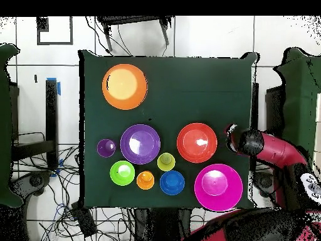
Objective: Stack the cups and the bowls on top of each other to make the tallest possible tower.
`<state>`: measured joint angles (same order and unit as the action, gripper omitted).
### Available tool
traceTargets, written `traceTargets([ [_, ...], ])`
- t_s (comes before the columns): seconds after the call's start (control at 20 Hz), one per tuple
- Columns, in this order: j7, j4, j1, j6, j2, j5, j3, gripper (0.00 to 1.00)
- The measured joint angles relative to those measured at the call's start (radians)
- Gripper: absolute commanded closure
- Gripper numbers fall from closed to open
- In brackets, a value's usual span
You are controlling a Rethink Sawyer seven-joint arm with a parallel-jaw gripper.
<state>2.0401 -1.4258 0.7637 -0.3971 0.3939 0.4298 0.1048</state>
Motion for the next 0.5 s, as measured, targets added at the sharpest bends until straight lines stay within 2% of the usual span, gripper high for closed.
traceTargets([
  [0.5,0.000,-0.073,0.073,0.035,0.127,0.077,0.140,1.00],
])
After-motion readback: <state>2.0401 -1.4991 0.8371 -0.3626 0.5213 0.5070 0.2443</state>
